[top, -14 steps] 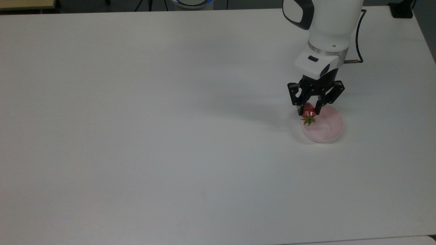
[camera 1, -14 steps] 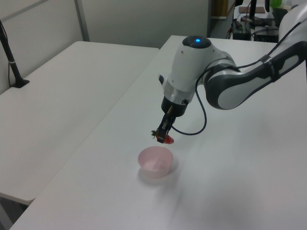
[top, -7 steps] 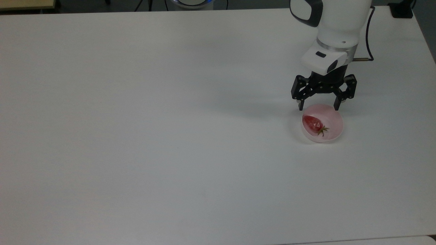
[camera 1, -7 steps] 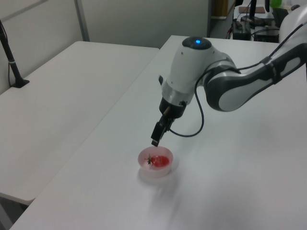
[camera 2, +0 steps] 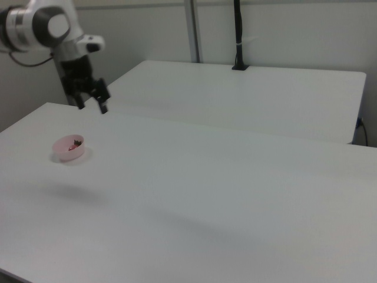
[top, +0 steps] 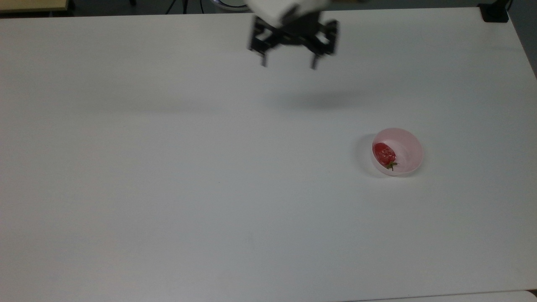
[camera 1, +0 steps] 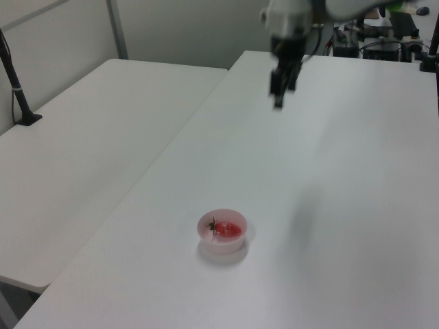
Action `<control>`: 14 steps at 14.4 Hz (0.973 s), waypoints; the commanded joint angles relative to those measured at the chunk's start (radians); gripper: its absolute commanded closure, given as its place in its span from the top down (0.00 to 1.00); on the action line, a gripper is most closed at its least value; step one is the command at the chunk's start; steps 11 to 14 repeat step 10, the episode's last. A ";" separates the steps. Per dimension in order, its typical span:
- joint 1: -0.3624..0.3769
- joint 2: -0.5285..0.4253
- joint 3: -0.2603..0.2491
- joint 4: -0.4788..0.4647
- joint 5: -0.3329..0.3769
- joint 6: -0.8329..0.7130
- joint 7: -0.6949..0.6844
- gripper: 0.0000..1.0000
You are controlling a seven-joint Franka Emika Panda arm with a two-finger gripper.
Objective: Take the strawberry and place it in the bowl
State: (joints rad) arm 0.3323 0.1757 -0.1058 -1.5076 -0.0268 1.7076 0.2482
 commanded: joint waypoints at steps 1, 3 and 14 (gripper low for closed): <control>-0.192 -0.126 0.057 -0.079 -0.038 -0.069 -0.185 1.00; -0.260 -0.148 0.055 -0.082 -0.036 -0.069 -0.225 1.00; -0.300 -0.139 0.038 -0.082 -0.025 -0.072 -0.225 1.00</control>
